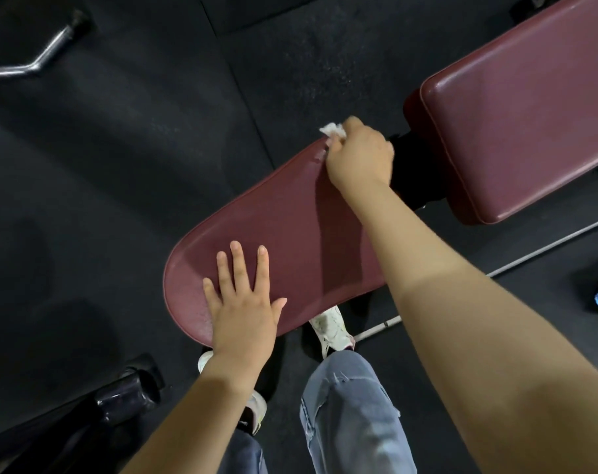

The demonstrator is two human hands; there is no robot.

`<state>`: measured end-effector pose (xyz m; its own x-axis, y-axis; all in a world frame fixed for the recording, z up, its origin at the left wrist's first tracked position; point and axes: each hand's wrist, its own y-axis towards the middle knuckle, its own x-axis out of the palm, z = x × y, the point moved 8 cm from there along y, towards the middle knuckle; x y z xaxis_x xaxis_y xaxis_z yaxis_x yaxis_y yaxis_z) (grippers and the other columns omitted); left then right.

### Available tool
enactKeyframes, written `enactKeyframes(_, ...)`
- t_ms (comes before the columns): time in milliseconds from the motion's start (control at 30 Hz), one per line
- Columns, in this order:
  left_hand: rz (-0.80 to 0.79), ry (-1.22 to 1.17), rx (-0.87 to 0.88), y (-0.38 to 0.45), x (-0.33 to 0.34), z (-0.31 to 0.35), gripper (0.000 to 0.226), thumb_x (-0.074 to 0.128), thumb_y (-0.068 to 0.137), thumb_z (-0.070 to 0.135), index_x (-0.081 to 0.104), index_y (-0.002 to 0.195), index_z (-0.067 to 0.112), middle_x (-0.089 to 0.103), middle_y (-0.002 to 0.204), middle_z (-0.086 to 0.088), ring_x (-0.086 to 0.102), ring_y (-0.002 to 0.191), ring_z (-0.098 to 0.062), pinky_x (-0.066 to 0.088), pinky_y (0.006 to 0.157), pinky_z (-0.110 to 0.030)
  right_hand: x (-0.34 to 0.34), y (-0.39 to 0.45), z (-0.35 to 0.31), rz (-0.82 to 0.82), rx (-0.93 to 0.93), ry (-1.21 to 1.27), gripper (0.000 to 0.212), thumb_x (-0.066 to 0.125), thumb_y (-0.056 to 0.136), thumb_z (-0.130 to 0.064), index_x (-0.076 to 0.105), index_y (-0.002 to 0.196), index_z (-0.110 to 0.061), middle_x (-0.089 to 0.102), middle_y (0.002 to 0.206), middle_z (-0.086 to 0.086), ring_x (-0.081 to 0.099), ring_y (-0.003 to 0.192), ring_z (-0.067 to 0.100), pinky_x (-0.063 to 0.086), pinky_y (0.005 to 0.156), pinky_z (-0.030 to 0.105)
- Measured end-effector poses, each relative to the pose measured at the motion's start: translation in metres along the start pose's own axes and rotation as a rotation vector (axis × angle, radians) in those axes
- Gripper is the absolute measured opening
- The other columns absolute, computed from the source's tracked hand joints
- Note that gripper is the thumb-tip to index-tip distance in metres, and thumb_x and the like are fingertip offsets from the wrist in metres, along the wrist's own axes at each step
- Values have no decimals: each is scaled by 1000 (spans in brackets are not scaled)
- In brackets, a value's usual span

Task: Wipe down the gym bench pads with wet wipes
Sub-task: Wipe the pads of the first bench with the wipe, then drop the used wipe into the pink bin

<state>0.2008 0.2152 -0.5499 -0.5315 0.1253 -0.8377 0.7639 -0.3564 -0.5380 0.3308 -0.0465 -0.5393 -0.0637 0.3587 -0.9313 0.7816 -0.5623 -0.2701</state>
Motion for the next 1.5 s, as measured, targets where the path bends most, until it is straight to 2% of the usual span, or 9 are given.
enactKeyframes(133,-21,10,-11,1,3,-1,93,43,94,59,-18,153,21,-12,163,-22,1,151,-42,22,115,-62,-1,-64,77,-8,221,131,22,49,94,-25,59,97,-5,67,98,24,59,96,45,42,80,45)
enactKeyframes(300,-57,19,-12,2,5,-1,92,33,97,61,-34,146,22,-26,160,-19,-11,150,-40,15,119,-60,6,-134,123,10,354,291,22,48,96,-24,60,97,-6,67,89,16,58,89,38,46,85,50)
enactKeyframes(500,-45,-2,3,1,-1,-1,90,33,97,61,-31,148,23,-24,160,-19,-13,150,-40,13,119,-60,14,-184,139,63,458,391,18,42,99,-28,55,90,-20,68,85,0,61,82,28,49,82,47)
enactKeyframes(600,-57,-2,9,0,-3,-1,91,35,97,60,-28,150,23,-24,160,-18,-12,150,-39,14,119,-59,19,-195,147,31,437,355,25,40,101,-32,59,97,-15,69,88,4,62,82,27,51,79,46)
enactKeyframes(833,-159,-50,70,-1,-18,-11,82,39,99,54,-12,157,25,-19,163,-11,-9,152,-33,16,121,-53,33,-223,164,-296,493,338,39,38,99,-45,56,80,-16,62,72,4,59,69,26,47,61,36)
enactKeyframes(967,-126,-7,152,-9,-54,-18,74,38,101,48,0,158,20,-5,166,-7,-4,153,-29,8,124,-47,-9,-232,151,-144,449,450,22,43,93,-40,55,83,-25,61,72,-2,58,66,15,41,52,29)
enactKeyframes(1133,-62,59,288,-43,-122,-6,69,36,102,44,6,159,17,-1,167,-4,0,153,-25,5,124,-42,-84,-244,122,-64,353,469,19,49,95,-34,56,84,-21,57,80,1,53,73,16,35,55,29)
enactKeyframes(1400,86,141,530,-112,-264,59,66,37,103,41,13,158,16,8,166,-7,5,153,-26,9,124,-41,-236,-321,128,178,501,680,15,51,92,-39,54,86,-26,66,83,-5,58,68,10,40,51,25)
enactKeyframes(1500,170,159,631,-145,-307,94,65,40,102,40,17,157,15,13,165,-8,10,152,-27,13,123,-41,-285,-362,147,296,555,810,22,59,88,-44,54,87,-23,68,84,-4,64,76,13,50,60,27)
